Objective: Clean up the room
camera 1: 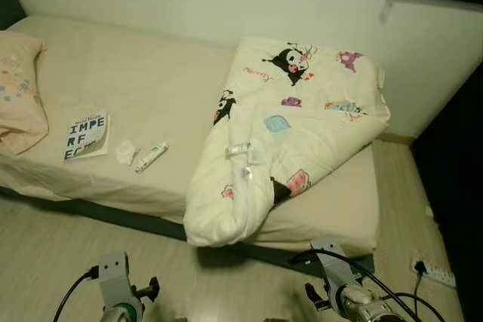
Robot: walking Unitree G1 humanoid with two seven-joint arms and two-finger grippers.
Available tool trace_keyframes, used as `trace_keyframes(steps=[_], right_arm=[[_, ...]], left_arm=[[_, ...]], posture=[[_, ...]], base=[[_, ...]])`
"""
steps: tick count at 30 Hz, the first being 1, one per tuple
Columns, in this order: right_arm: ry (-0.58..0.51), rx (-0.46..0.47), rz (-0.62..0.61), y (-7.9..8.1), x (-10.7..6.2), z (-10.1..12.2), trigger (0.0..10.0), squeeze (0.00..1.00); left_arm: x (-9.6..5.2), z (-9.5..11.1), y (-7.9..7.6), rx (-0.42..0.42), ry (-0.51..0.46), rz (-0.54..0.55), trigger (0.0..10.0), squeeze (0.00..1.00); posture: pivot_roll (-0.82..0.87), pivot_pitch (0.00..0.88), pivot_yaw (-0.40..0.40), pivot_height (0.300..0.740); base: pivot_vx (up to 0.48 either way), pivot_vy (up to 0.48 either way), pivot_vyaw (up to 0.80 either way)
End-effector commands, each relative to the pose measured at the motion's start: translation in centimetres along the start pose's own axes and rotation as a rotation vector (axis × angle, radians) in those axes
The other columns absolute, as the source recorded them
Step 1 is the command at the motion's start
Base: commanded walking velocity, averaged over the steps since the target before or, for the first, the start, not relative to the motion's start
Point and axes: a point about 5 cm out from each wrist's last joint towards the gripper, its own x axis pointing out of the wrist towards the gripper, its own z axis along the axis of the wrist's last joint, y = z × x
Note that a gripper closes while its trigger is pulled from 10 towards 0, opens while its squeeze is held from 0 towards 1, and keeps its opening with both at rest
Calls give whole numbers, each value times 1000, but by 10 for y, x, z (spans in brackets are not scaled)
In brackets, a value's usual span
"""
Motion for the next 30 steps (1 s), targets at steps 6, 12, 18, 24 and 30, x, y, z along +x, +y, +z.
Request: trace_keyframes(steps=[6, 12, 18, 24, 30], right_arm=[[16, 21, 1, -1, -1, -6, 10000, 0], [4, 30, 9, 0, 0, -3, 10000, 0], [-7, 34, 19, 2, 0, -1, 10000, 0], [-11, 33, 27, 3, 0, 1, 10000, 0], [-11, 30, 29, 3, 0, 1, 10000, 0]], left_arm=[[0, -1, 0, -27, 3, 24, 10000, 0], [1, 2, -1, -16, -8, 13, 10000, 0], [1, 4, -2, -19, -18, 2, 10000, 0], [1, 4, -1, -22, -22, 11, 10000, 0], [1, 3, 0, -41, -15, 24, 10000, 0]], posture=[[-62, 0, -5, 740], [-64, 0, -3, 740], [-64, 0, -3, 740], [-64, 0, -3, 740], [-64, 0, -3, 740]], base=[[0, 0, 0], [0, 0, 0], [432, 0, 0], [457, 0, 0], [145, 0, 0]])
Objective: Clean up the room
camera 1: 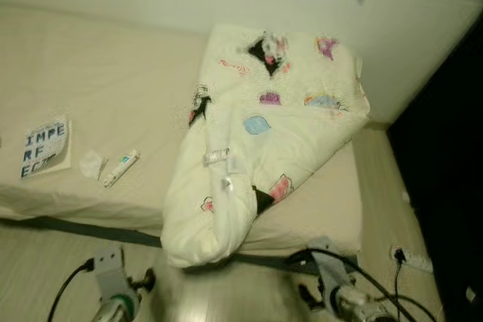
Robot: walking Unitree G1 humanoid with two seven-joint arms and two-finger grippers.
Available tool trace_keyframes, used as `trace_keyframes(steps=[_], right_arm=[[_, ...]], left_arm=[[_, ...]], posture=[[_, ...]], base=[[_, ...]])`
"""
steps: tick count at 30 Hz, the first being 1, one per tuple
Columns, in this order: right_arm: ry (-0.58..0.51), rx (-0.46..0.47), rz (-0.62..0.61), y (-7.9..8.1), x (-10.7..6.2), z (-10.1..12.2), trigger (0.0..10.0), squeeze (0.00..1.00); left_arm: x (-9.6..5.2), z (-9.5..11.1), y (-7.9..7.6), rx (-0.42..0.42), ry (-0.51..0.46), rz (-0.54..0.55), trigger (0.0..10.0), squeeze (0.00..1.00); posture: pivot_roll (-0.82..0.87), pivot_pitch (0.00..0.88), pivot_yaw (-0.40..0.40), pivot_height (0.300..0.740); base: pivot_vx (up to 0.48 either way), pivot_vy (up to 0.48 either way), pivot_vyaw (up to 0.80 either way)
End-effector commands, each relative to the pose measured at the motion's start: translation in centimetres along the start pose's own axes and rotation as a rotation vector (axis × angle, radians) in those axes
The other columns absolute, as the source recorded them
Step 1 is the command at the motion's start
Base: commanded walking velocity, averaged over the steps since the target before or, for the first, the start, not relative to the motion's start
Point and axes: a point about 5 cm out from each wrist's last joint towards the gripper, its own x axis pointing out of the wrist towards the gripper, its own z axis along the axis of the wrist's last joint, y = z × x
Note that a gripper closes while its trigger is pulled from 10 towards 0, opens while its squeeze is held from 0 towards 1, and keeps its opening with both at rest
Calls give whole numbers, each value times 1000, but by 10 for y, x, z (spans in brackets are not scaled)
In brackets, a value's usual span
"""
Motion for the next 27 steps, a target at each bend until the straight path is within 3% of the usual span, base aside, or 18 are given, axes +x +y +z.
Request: trace_keyframes(steps=[1, 14, 20, 21, 27], right_arm=[[34, 10, 3, 0, -2, -14, 10000, 0], [33, 4, 13, 1, -2, -13, 10000, 0], [-31, 49, 13, -1, 0, 4, 10000, 0], [-100, 84, 9, -4, 1, 29, 10000, 0], [-340, 185, 50, -11, -5, 117, 10000, 0]], left_arm=[[0, -4, -2, -20, 20, 5, 10000, 0], [-1, -7, 0, -12, 34, 22, 10000, 0], [-1, -6, 1, -16, 29, 25, 10000, 0], [0, 0, 2, -33, 5, 22, 10000, 0], [5, 23, 1, -68, -83, -7, 10000, 0]], posture=[[-64, 0, -3, 740], [-64, 0, -3, 740], [-61, 0, -2, 740], [-62, 0, -1, 740], [-66, 0, 3, 720]], base=[[0, 0, 0], [0, 0, 0], [0, 0, 0], [0, 0, 0], [0, 0, 0]])
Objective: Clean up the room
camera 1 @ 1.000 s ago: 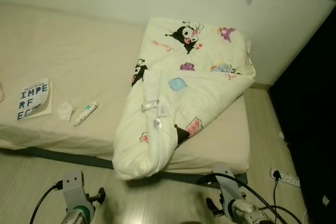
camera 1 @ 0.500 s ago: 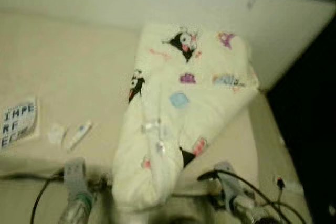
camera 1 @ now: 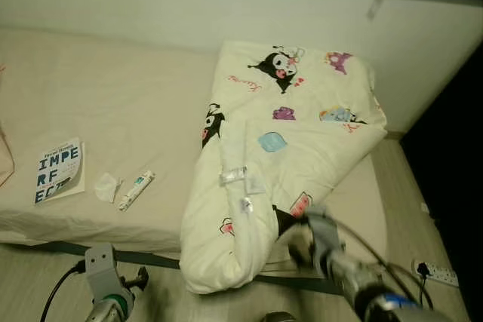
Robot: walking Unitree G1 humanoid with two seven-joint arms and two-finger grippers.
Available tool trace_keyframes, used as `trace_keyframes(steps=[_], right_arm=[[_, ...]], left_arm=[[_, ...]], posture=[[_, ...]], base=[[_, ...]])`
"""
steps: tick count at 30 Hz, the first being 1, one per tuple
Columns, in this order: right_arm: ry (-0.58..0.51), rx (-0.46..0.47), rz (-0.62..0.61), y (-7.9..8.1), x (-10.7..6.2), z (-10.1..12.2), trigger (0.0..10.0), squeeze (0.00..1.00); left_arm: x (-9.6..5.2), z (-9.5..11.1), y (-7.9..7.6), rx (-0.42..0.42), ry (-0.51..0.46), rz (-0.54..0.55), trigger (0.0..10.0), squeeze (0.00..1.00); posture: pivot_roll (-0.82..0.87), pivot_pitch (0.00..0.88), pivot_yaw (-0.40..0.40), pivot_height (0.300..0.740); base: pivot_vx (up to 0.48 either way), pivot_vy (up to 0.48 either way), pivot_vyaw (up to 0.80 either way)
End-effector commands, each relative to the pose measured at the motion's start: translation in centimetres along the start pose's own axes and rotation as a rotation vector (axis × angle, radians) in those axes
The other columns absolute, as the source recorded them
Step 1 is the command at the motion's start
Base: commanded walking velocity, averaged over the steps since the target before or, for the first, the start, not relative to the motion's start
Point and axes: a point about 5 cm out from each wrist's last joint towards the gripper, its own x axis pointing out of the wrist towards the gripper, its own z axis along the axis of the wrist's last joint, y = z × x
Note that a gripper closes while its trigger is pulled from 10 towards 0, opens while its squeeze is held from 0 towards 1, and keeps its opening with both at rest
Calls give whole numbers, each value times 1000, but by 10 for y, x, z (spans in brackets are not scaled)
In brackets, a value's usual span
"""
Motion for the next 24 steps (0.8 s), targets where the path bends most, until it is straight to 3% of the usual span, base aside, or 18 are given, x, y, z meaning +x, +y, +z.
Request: trace_keyframes(steps=[1, 4, 9, 10, 19, 24], right_arm=[[-45, 40, 15, 2, 2, 12, 10000, 0], [-153, 23, 62, 12, 6, 54, 10000, 0], [-219, -70, 117, 29, 7, 82, 10000, 0], [-241, -119, 144, 40, 8, 91, 10000, 0], [-265, -236, 180, 58, 8, 102, 10000, 0], [-294, -252, 177, 58, 7, 112, 10000, 0]], left_arm=[[0, 3, 3, -15, -13, 4, 10000, 0], [4, 18, -3, -32, -63, -23, 10000, 0], [7, 32, -11, -57, -119, -72, 10000, 0], [8, 37, -15, -61, -146, -95, 10000, 0], [5, 27, -6, -44, -127, -57, 10000, 0], [-4, 4, 14, -22, -76, 3, 10000, 0]], posture=[[-66, 0, 3, 720], [-64, 5, 3, 705], [-59, 16, 3, 690], [-58, 24, 2, 680], [-58, 49, 3, 655], [-55, 80, 7, 635]], base=[[0, 0, 0], [0, 0, 0], [0, 0, 0], [0, 0, 0], [0, 0, 0], [0, 0, 0]])
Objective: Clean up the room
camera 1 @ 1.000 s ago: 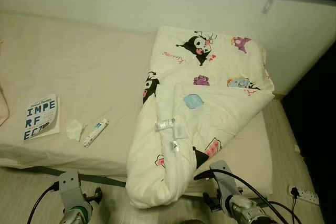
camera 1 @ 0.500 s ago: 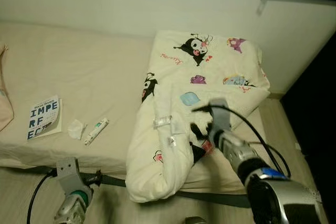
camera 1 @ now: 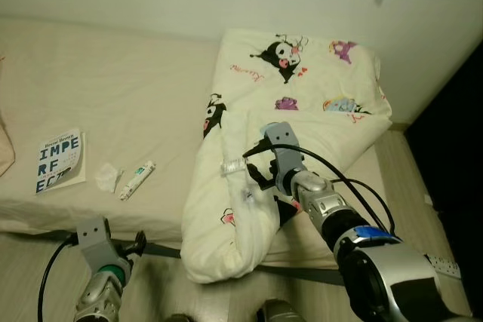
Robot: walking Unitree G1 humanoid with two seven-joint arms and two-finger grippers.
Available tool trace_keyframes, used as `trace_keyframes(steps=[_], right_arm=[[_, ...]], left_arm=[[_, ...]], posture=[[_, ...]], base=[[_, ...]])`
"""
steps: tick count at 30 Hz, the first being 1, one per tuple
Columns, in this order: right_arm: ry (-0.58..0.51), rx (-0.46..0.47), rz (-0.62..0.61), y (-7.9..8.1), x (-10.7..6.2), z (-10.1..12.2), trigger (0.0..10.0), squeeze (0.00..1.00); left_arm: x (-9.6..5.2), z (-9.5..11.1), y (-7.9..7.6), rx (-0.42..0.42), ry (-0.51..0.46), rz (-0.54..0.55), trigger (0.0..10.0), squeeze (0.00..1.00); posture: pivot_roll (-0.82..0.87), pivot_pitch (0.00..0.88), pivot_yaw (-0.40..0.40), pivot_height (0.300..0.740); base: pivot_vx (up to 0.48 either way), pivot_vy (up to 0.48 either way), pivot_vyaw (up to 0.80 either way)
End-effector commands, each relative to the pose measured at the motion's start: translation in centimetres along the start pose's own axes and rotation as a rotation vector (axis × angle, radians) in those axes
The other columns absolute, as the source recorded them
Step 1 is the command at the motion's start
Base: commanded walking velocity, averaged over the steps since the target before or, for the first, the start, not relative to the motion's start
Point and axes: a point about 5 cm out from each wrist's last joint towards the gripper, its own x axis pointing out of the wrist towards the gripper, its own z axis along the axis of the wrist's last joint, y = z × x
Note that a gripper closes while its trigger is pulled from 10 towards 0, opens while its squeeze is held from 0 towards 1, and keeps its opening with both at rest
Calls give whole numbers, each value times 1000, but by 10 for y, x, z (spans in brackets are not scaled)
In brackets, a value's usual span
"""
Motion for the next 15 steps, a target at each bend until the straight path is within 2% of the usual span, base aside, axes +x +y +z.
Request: trace_keyframes(steps=[1, 7, 10, 15], right_arm=[[-9, -11, -4, -1, 0, 2, 10000, 0], [-27, -93, -39, -7, 1, 13, 10000, 0], [-63, -72, -45, -9, 1, 22, 10000, 0], [-93, -60, -50, -11, 1, 29, 10000, 0]], left_arm=[[-5, -12, 8, 12, 42, 24, 10000, 0], [-18, -30, 25, 40, 94, 55, 10000, 0], [-25, -40, 32, 61, 117, 65, 10000, 0], [-29, -43, 36, 72, 114, 63, 10000, 0]], posture=[[-55, 80, 7, 635], [-44, 116, 12, 615], [-39, 136, 20, 600], [-28, 161, 27, 585]], base=[[0, 0, 0], [0, 0, 0], [0, 0, 0], [0, 0, 0]])
